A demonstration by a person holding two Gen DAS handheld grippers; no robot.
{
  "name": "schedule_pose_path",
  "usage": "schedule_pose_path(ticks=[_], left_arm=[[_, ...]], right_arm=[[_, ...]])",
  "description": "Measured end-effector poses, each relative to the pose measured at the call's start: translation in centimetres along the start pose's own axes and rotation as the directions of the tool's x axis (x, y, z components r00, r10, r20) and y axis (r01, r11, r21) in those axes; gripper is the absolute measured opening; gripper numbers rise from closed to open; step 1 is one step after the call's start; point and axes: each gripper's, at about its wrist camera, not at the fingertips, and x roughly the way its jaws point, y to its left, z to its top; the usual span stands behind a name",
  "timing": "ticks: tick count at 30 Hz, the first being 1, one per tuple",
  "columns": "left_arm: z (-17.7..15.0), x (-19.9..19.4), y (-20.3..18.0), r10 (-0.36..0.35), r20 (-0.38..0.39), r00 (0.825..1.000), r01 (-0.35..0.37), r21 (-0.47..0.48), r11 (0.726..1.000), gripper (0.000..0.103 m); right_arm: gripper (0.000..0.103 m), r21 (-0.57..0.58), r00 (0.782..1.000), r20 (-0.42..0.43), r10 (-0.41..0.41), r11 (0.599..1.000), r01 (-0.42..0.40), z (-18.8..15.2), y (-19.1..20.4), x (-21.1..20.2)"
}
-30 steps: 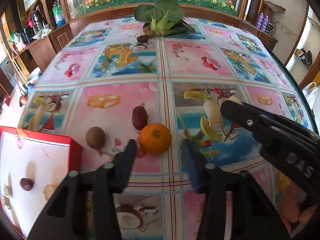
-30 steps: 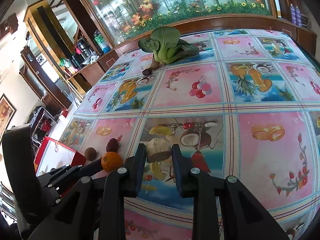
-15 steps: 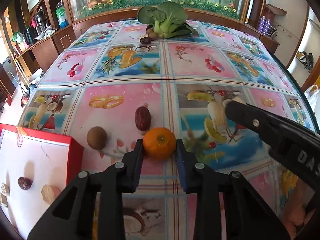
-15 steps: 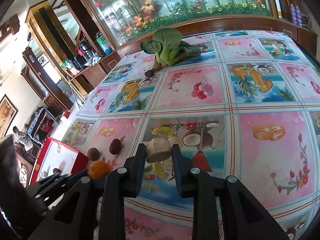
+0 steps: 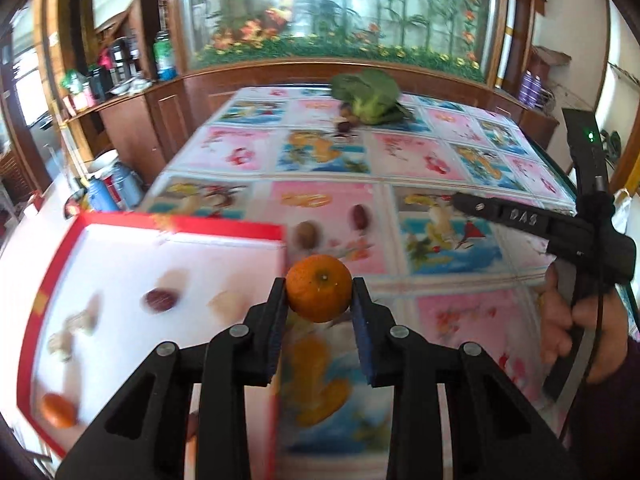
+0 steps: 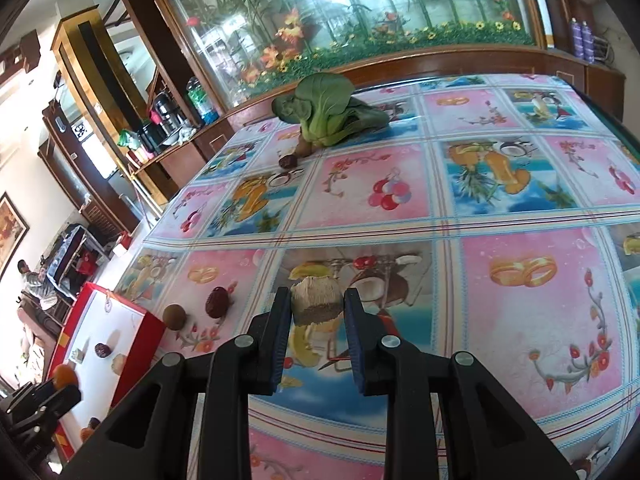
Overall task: Organize fruits
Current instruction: 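Carry the beige piece and the orange into the white tray and open both tools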
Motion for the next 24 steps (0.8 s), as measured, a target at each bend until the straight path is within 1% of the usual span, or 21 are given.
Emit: schedule_pose_path(ticks=[6,8,11,13,15,16,18,21,23,24], left_arm=[[-2.5,-1.8,4.5,0.051,-0.001,0.999,-0.050,-0.051,0.997,0.033],[-3.3,-2.2,6.0,0.057,-0.002,0.998,-0.057,-0.071,0.996,0.033],[-4.3,-2.7,7.7,0.059,0.002,0.998,-0.058,-0.092,0.994,0.033],[-4.8,-3.0,8.8,0.047,0.001,0.999,-0.047,-0.109,0.993,0.033],[-5.3,-3.3,9.7,0.046,0.006,0.999,-0.045,-0.117,0.992,0.033],[-5.5,-3.5,10.3,0.046,0.009,0.999,-0.044,-0.121,0.992,0.033],[-5.6,-3.7,11.3,0.046,0.010,0.999,-0.044,-0.132,0.990,0.033],[-5.4,-4.3,12.9,0.068,0.025,0.997,-0.064,-0.139,0.988,0.033],[-4.5,-4.5,14.2,0.084,0.030,0.996,-0.079,-0.139,0.987,0.033],[-4.1,-4.5,14.7,0.095,0.033,0.995,-0.089,-0.138,0.986,0.033]], right_arm=[[0.025,0.085,1.000,0.016,-0.005,0.996,0.004,-1.1,0.0,-1.0],[0.025,0.085,1.000,0.031,0.002,0.996,-0.005,-1.9,0.8,-1.8],[0.025,0.066,0.999,0.037,0.040,0.997,-0.042,-3.1,3.0,-2.5],[0.025,0.057,0.995,0.029,0.095,0.994,-0.096,-3.5,5.0,-2.7],[0.025,0.043,0.986,0.003,0.166,0.985,-0.166,-3.8,7.5,-2.1],[0.025,0.026,0.983,-0.012,0.186,0.982,-0.185,-3.9,9.0,-1.8],[0.025,-0.026,0.974,-0.050,0.220,0.975,-0.222,-3.9,12.2,-0.7],[0.025,-0.088,0.959,-0.096,0.266,0.958,-0.274,-3.5,16.7,0.9],[0.025,-0.126,0.953,-0.117,0.279,0.948,-0.293,-3.1,19.4,2.1],[0.025,-0.136,0.953,-0.123,0.278,0.946,-0.294,-2.9,20.2,2.5]])
